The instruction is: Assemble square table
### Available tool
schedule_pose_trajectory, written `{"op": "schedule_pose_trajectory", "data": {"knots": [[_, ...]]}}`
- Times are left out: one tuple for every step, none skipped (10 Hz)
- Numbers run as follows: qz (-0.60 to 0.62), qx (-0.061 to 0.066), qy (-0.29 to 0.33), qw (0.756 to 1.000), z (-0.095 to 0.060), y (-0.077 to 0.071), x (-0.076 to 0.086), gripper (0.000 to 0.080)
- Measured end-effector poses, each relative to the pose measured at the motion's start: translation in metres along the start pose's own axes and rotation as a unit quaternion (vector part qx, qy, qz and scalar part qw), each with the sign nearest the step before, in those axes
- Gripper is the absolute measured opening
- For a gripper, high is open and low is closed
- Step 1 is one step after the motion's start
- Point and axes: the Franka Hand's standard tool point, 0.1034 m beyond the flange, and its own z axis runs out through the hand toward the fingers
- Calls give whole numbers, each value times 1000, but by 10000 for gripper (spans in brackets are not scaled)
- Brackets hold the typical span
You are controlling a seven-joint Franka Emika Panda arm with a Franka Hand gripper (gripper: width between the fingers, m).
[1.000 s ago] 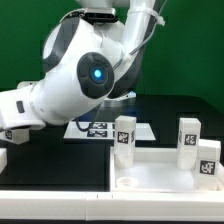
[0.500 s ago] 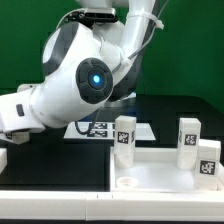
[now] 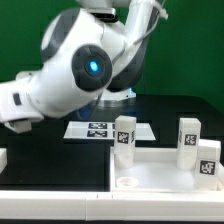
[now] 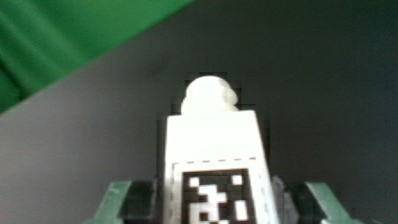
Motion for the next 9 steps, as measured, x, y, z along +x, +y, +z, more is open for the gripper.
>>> {"op": "schedule_pose_trajectory", "data": {"knots": [[9,28,50,998,-24,10,-9,281],[21,24,87,996,-38,23,-22,281],[28,13,120,992,-37,31,-24,281],[24,11,141,990,-35,30,-23,282],[23,6,176,984,-38,33,-22,282],[36,10,202,979,-42,31,-23,282],[46,16,226,973,-67,19,-17,282],[75,35,254,964,-97,5,-11,282],[106,45,291,950,-133,-2,-5,282]]}}
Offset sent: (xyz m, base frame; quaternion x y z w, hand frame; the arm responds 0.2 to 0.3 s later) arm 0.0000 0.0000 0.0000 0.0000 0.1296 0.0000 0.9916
